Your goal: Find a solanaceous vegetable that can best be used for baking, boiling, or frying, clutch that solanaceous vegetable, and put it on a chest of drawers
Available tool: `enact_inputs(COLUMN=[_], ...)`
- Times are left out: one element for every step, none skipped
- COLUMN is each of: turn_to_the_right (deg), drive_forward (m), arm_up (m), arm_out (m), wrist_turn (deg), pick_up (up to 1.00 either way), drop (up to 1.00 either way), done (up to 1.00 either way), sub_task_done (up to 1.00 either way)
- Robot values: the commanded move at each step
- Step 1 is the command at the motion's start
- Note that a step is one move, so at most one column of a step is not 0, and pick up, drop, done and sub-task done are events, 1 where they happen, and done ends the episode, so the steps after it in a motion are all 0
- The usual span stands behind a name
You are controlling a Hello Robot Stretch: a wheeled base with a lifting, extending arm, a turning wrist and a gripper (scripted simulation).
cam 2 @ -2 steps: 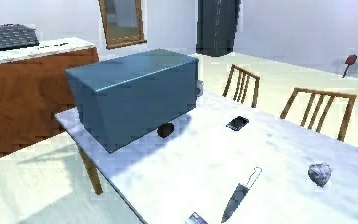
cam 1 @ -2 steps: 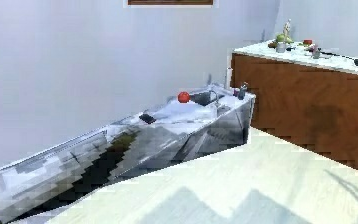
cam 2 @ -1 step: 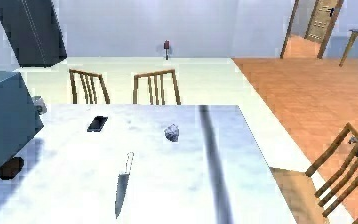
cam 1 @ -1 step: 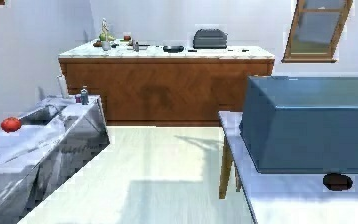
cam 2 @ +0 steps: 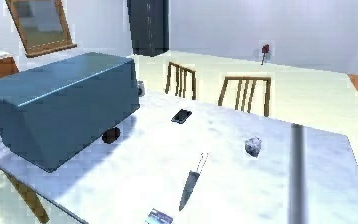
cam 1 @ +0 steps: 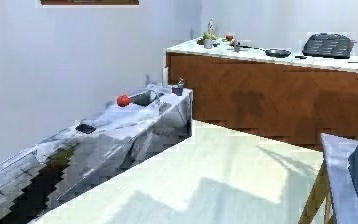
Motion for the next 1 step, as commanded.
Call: enact_inputs(turn_to_the_right=[21.0], drive_forward=[0.0], arm_up=[0.0], arm_out=[0.0], wrist_turn=[0.0], pick_up=[0.0], drop=[0.0], done=[0.0], sub_task_done=[0.0])
